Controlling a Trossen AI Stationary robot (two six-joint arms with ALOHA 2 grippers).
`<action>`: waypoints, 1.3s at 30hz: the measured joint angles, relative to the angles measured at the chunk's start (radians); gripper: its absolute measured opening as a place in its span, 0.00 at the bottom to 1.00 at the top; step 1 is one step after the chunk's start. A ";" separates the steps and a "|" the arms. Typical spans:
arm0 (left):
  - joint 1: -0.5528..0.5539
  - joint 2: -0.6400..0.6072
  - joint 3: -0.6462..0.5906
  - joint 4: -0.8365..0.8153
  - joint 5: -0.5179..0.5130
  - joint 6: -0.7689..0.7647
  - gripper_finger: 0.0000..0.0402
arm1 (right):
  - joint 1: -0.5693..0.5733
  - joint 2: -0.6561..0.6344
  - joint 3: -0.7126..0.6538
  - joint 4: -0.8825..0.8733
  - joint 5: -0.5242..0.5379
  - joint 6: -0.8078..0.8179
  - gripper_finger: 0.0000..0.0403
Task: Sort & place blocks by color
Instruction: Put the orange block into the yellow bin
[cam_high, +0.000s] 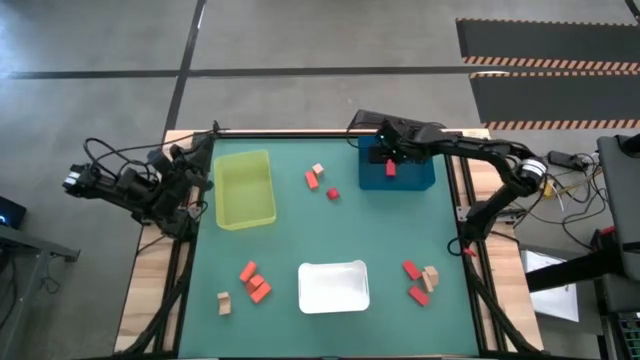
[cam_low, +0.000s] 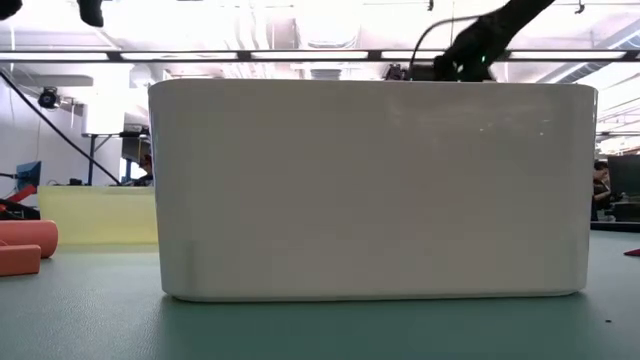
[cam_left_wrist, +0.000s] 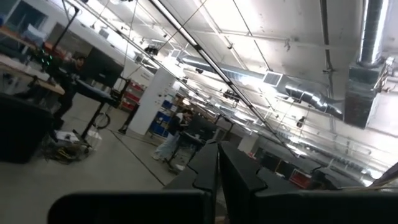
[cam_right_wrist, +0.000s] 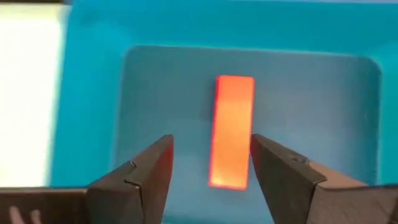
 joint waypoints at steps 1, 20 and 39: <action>0.000 0.007 0.000 -0.001 0.000 -0.019 0.00 | 0.010 -0.022 0.010 -0.008 -0.002 0.000 0.50; -0.089 0.213 0.080 -0.529 0.140 -0.929 0.00 | 0.326 -0.352 0.058 0.002 0.098 -0.108 0.42; -0.114 0.638 0.655 -1.866 1.072 -1.772 0.00 | 0.327 -0.358 0.062 -0.005 0.027 -0.313 0.40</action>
